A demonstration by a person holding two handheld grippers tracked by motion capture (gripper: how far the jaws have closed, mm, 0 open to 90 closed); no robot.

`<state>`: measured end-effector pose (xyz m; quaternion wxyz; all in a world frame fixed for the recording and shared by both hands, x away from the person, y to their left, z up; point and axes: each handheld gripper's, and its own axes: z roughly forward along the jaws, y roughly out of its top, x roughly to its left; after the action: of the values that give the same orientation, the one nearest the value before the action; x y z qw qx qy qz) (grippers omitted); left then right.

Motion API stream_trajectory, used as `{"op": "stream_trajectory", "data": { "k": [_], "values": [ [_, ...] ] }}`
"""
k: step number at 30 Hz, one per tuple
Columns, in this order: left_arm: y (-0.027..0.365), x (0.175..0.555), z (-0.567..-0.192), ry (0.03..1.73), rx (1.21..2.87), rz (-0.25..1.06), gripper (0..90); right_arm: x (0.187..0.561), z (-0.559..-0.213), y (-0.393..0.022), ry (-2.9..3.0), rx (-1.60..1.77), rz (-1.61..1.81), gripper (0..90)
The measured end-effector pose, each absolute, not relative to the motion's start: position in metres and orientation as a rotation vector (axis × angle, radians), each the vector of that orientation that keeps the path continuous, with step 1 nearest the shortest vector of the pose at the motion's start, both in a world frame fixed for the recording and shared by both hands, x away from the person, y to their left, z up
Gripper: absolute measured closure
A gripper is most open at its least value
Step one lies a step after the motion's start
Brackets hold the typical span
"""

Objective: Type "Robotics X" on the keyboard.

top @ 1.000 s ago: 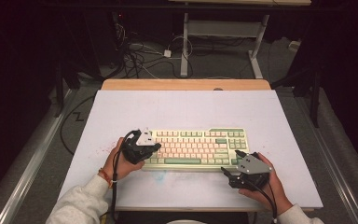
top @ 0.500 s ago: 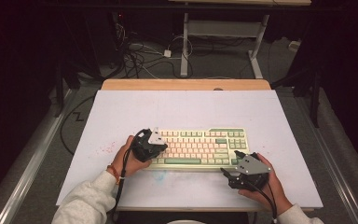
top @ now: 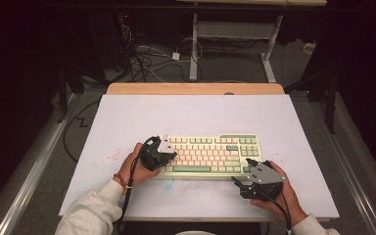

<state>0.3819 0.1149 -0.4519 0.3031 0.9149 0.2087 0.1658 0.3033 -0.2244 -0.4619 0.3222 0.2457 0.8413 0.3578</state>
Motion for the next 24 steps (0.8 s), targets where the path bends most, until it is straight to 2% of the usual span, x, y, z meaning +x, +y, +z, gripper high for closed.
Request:
{"op": "stream_trajectory", "data": {
  "k": [7,18,20,24],
  "values": [
    [0.119,0.379,-0.446,0.545,2.379,0.487,82.3,0.303,-0.462,-0.225,2.210,0.651,0.943,25.9],
    [0.130,0.370,-0.437,0.551,2.259,0.584,61.1,0.302,-0.461,-0.228,2.202,0.663,0.943,25.9],
    [0.131,0.368,-0.435,0.545,2.247,0.601,55.8,0.303,-0.461,-0.229,2.200,0.666,0.943,25.9],
    [0.133,0.364,-0.432,0.553,2.226,0.648,39.6,0.303,-0.461,-0.229,2.197,0.670,0.944,25.9]
  ]
}}
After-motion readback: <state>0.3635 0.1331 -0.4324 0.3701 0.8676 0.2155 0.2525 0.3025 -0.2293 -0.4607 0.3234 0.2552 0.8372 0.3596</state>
